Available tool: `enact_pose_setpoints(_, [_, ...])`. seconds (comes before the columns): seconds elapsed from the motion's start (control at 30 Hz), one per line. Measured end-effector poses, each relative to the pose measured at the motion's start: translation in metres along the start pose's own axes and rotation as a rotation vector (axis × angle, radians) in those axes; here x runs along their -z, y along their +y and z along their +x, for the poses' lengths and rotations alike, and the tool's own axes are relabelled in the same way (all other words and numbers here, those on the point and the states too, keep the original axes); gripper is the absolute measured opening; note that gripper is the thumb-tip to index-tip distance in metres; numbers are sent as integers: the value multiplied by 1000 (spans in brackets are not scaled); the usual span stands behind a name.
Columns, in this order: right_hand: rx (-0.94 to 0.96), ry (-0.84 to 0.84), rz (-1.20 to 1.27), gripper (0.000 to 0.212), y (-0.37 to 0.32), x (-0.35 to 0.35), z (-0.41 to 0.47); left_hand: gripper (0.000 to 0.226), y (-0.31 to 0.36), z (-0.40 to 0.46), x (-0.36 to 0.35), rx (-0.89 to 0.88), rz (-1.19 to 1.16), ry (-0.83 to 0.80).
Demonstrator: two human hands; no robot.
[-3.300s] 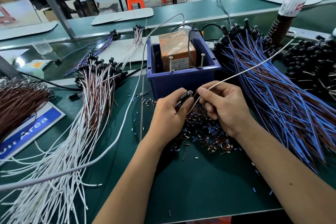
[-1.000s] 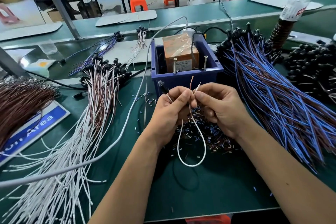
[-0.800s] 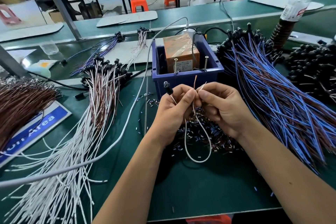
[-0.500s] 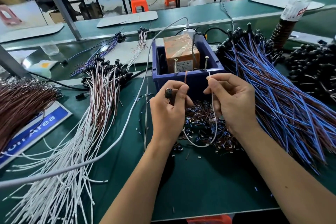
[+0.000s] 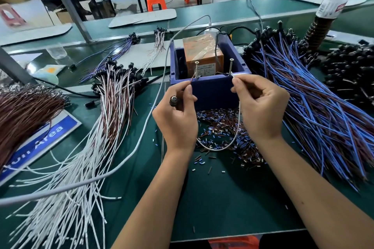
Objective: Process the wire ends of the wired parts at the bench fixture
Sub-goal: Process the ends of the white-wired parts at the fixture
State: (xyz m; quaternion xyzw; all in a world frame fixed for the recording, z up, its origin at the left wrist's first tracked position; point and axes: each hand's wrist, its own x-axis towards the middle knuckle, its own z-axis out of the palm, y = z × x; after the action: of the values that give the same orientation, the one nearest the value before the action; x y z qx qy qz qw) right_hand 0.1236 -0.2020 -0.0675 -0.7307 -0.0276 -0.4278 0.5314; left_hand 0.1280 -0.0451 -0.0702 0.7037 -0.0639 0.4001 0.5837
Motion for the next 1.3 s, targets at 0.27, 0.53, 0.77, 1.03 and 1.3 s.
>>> enact_pose_setpoints(0.27, [0, -11, 3, 9, 1, 2, 1, 12, 0, 0, 0, 38, -22, -20])
enact_pose_setpoints(0.53, [40, -7, -13, 11, -2, 3, 2, 24, 6, -1, 1, 66, 43, -5])
enact_pose_setpoints(0.77, [32, 3, -3, 11, -1, 3, 1, 16, 6, -1, 1, 68, -31, 23])
enact_pose_setpoints(1.03, [-55, 31, 36, 8, -9, 17, -2, 12, 32, -16, -9, 59, -49, -18])
enact_pose_setpoints(1.3, [-181, 356, -101, 8, -5, 138, 62, 17, 116, -23, -120, 240, -231, -455])
